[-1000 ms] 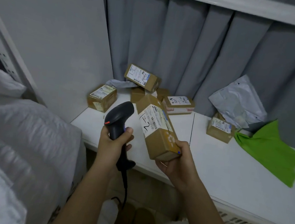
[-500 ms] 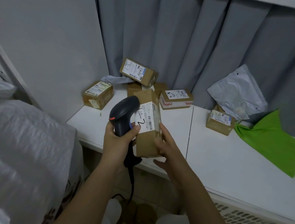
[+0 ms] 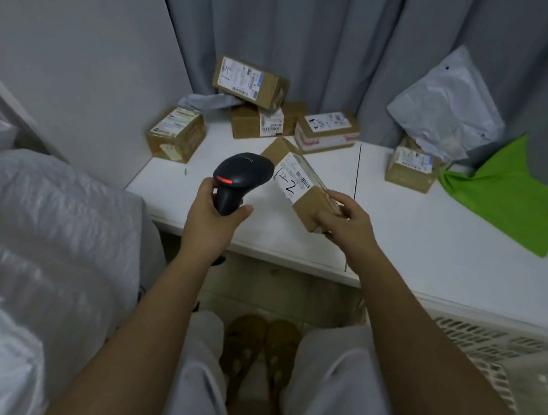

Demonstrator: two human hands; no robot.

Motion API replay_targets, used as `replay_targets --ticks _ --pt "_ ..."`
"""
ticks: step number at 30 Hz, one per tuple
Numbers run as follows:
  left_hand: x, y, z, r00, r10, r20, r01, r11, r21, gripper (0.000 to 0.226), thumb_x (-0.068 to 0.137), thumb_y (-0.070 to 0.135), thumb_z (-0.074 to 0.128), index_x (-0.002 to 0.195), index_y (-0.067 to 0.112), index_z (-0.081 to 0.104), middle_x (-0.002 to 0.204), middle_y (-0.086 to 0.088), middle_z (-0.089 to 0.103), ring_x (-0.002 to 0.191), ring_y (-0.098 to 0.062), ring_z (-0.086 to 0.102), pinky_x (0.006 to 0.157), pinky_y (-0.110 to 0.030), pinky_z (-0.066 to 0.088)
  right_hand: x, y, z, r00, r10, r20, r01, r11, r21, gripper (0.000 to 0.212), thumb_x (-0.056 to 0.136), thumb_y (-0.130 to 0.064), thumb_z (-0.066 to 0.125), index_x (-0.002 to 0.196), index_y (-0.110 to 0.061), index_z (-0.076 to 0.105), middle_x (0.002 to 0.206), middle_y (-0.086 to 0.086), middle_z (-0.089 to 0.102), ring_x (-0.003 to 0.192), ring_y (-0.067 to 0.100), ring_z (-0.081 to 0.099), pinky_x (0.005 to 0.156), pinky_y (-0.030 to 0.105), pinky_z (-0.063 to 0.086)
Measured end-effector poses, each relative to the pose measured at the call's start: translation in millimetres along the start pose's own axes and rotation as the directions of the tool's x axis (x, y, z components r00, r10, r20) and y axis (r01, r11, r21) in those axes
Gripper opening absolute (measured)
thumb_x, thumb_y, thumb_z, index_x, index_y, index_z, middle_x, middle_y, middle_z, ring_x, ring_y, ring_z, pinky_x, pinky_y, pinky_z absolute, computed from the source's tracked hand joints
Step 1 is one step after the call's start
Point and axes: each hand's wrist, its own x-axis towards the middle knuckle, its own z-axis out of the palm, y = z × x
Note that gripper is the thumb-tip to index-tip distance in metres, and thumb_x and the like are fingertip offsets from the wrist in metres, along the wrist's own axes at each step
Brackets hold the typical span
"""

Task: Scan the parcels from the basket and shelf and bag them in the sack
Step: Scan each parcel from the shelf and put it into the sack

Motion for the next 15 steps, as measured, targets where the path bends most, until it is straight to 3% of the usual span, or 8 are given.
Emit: replay_targets --ticks 3,8,15 --pt "0.3 -5.5 -3.9 0.996 0.023 0.082 -0.031 0.995 0.095 0.046 0.081 0.020 0.076 0.115 0.026 0.045 0.105 0.001 0.060 0.096 -0.023 0.061 0.086 -0.043 0.054 0.2 0.1 -3.9 1.000 -0.017 -0.004 0.017 1.000 -0.020 0.047 0.084 -0.013 0.069 0.128 -0.023 0.061 0.114 -0.003 0.059 0.107 0.018 0.060 0.092 0.037 0.055" --pt "0.4 -10.4 -7.2 0.977 0.054 0.205 -0.103 0.966 0.238 0.043 0.082 0.019 0.074 0.114 0.023 0.045 0.098 0.011 0.055 0.090 -0.012 0.057 0.071 -0.018 0.045 4.1 4.6 -7.6 0.998 -0.055 -0.017 0.053 0.995 -0.090 0.041 0.091 -0.016 0.062 0.131 -0.019 0.060 0.121 0.001 0.058 0.103 0.016 0.056 0.074 0.018 0.049" --pt "0.8 -12.2 -2.5 0.970 0.015 0.241 -0.087 0.953 0.291 0.044 0.081 0.022 0.076 0.113 0.022 0.046 0.100 0.005 0.056 0.083 -0.006 0.056 0.067 -0.016 0.042 6.7 7.9 -9.3 0.996 -0.091 -0.021 0.088 0.989 -0.115 0.034 0.092 -0.013 0.061 0.125 -0.019 0.063 0.121 0.000 0.057 0.103 0.014 0.054 0.062 0.008 0.044"
